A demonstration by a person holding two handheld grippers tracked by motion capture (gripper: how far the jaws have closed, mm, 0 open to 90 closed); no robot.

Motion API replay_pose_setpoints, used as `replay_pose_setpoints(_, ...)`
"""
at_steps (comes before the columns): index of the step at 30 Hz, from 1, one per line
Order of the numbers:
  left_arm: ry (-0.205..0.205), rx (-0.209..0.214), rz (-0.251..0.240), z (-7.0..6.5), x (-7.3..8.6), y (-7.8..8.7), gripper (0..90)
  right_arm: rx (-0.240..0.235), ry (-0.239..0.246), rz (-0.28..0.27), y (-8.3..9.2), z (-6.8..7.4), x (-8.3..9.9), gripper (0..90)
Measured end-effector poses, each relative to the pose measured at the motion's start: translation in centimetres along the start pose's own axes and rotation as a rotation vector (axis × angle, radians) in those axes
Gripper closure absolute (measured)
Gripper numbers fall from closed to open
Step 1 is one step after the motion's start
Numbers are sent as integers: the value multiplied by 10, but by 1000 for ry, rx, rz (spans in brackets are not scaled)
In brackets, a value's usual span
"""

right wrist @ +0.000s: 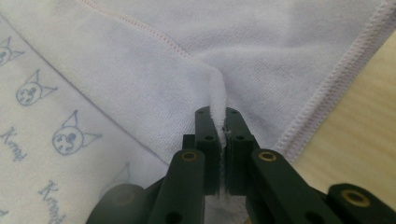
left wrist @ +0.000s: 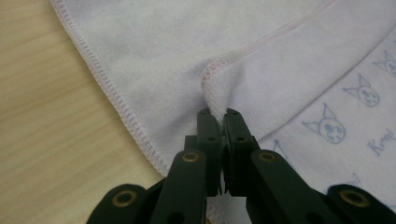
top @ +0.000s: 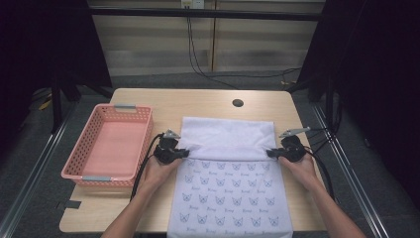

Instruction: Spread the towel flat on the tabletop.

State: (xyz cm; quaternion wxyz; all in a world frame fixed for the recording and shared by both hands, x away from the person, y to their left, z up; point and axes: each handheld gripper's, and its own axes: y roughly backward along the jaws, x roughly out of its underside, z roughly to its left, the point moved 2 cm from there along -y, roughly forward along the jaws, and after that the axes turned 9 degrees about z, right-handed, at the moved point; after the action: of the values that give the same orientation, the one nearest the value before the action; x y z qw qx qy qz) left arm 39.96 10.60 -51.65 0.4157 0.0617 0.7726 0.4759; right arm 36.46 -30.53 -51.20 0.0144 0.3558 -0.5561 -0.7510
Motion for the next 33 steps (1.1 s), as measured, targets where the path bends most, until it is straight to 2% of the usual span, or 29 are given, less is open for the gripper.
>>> replay_pose_setpoints(3,19,-7,1,10,-8,-4,873,-12,-15,-16,-7,-9,-11,874)
replay_pose_setpoints(5,70,-5,-16,16,-13,-8,872,-9,-24,-25,-12,-14,-18,874)
replay_pose_setpoints(7,53,-20,-7,20,-18,-10,871,-5,-27,-21,-13,-16,-21,874)
replay_pose_setpoints(9,61,-38,-5,25,-25,-14,872,-8,-58,-35,-19,-26,-30,874)
replay_pose_setpoints(12,62,-65,8,27,-31,-15,871,-3,-59,-29,-22,-31,-37,874)
replay_pose_setpoints(15,48,-77,20,32,-37,-18,871,41,-42,-16,-26,-35,-47,874)
replay_pose_setpoints(16,57,-78,12,35,-39,-19,871,60,-47,-16,-27,-37,-50,873)
replay_pose_setpoints(17,67,-75,9,37,-40,-19,871,60,-58,-18,-29,-38,-53,873)
replay_pose_setpoints(19,114,-75,-11,40,-42,-22,871,81,-61,-27,-32,-39,-57,873)
replay_pose_setpoints(22,87,-86,10,42,-47,-23,871,112,-43,-6,-35,-38,-64,872)
replay_pose_setpoints(24,92,-82,11,42,-47,-23,871,104,-56,-3,-36,-39,-66,872)
replay_pose_setpoints(26,106,-72,9,42,-47,-22,870,82,-67,-23,-35,-42,-66,872)
replay_pose_setpoints(28,96,-76,14,41,-48,-18,869,72,-65,-47,-29,-43,-66,872)
replay_pose_setpoints(30,94,-75,-10,37,-51,-12,868,50,-73,-91,-18,-42,-67,872)
replay_pose_setpoints(31,78,-73,-12,37,-52,-8,868,46,-57,-109,-11,-41,-68,872)
replay_pose_setpoints(33,96,-51,-53,34,-55,1,868,30,-56,-145,0,-39,-70,872)
